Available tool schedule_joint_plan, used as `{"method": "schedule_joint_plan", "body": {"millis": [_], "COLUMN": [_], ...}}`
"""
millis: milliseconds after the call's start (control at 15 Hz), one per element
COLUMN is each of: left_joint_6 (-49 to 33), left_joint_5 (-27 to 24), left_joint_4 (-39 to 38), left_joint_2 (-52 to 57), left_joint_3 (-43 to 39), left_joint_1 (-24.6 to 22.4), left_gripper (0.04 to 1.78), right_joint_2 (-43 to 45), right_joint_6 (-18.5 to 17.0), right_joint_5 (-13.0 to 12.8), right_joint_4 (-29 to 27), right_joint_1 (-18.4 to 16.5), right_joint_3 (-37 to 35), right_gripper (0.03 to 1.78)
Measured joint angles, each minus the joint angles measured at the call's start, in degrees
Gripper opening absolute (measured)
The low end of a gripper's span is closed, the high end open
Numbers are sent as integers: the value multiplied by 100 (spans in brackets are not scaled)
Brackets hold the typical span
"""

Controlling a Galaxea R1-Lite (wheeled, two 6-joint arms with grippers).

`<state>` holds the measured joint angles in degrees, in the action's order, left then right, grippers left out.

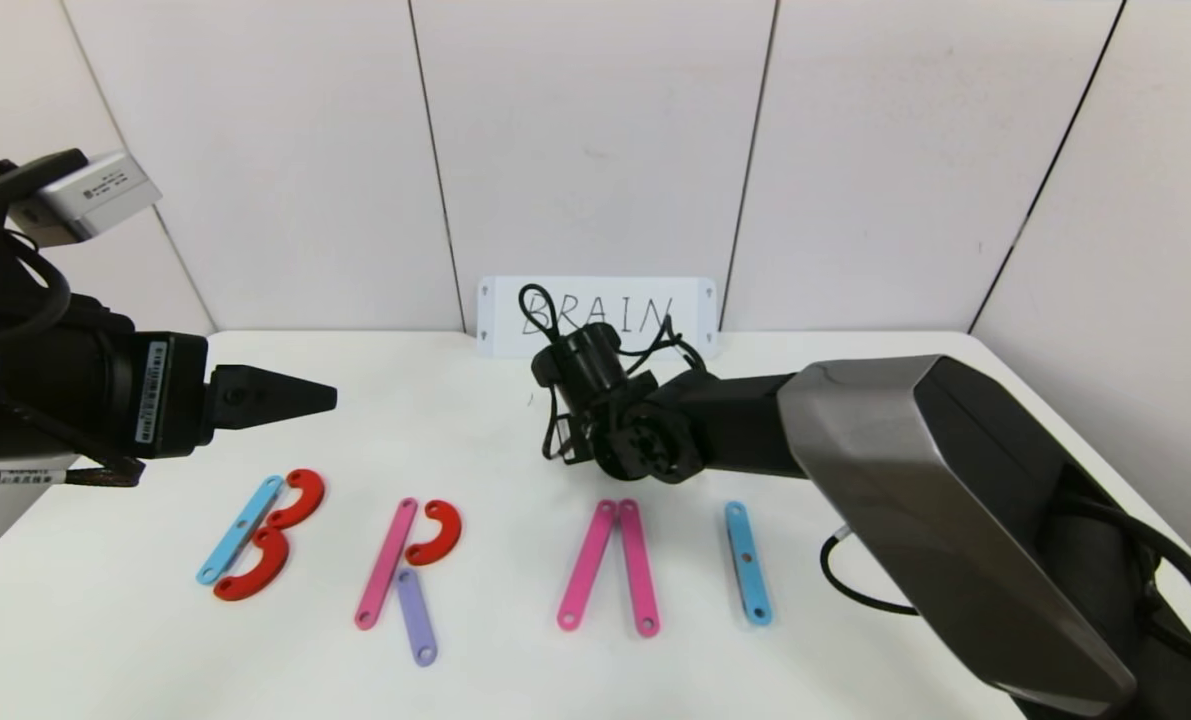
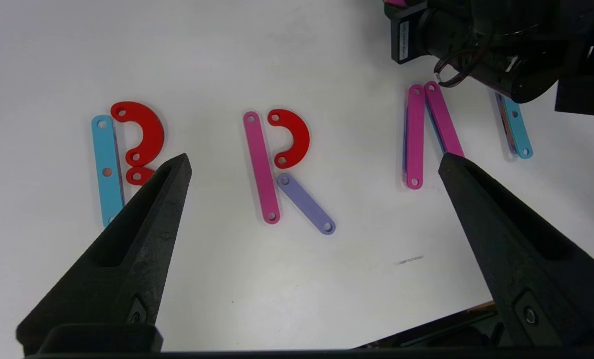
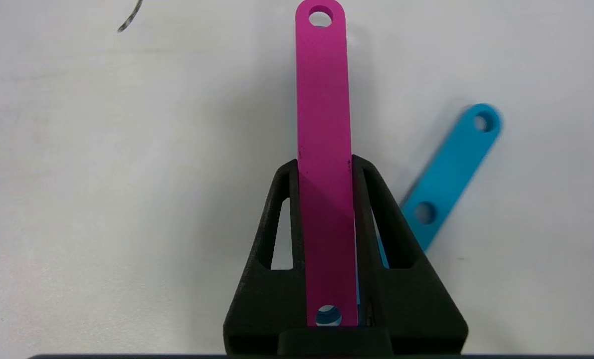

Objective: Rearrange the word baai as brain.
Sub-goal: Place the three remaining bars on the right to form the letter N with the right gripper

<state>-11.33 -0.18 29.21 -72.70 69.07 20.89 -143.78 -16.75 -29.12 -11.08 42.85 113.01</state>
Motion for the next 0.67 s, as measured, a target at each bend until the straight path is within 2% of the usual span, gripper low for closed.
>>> {"method": "schedule_joint_plan", "body": {"millis": [400, 667], "left_joint_6": [-2, -2], "left_joint_5": [0, 0], "left_joint_4": [0, 0], "left_joint_2": [5, 33], "left_joint_3": [6, 11], "left_joint_1": [0, 0], "left_gripper": [174, 174], "right_joint_2": [872, 1742], "right_joint_6": [5, 11], "right_joint_5": [-190, -304], "right_joint_4": [-451, -586], "right_joint_1": [-291, -385], "right_joint_3": [-199, -868], "right_gripper": [30, 30]}}
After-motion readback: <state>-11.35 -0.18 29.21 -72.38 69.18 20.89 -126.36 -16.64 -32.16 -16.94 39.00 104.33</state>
